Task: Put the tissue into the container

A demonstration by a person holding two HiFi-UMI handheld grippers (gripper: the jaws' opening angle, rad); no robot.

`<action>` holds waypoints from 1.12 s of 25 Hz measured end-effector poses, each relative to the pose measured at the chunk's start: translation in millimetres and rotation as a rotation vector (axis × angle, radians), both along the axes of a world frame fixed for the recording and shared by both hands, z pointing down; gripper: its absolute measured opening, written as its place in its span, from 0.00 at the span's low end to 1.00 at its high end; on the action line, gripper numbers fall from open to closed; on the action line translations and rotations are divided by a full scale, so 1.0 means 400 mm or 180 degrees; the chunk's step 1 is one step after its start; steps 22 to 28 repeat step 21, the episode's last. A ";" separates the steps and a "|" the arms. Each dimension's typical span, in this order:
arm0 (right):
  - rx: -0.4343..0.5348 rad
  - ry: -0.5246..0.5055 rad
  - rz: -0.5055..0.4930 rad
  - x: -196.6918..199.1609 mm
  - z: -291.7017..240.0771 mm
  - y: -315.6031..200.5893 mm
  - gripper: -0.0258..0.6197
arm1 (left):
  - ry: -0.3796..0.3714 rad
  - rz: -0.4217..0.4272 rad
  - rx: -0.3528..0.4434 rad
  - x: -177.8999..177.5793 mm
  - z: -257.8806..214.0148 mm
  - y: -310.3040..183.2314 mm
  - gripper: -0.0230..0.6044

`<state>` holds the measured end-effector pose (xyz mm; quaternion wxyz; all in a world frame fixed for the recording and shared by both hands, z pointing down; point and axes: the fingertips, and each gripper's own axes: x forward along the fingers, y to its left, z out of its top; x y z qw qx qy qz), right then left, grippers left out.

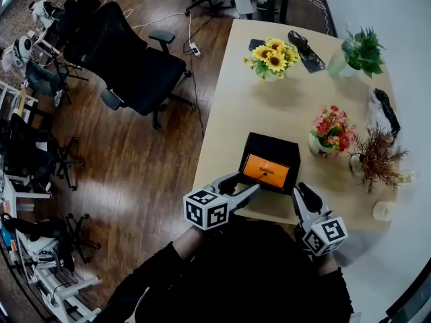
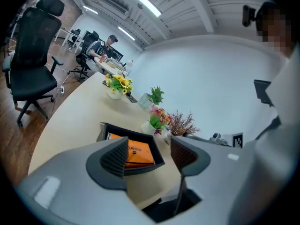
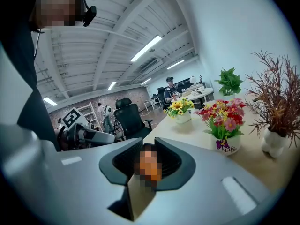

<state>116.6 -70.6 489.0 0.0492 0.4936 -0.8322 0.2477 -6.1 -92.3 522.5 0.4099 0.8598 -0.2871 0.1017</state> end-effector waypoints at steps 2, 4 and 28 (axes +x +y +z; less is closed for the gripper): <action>-0.0002 -0.0003 0.0003 0.003 0.003 0.001 0.16 | -0.0013 0.0001 -0.0001 0.001 0.004 0.001 0.46; -0.0004 -0.0002 0.0007 0.004 0.005 0.000 0.16 | -0.0018 -0.0002 -0.0005 0.000 0.007 0.002 0.46; 0.0007 0.0005 -0.0015 -0.004 -0.001 0.011 0.15 | -0.0068 0.0044 0.0109 -0.003 -0.006 0.018 0.46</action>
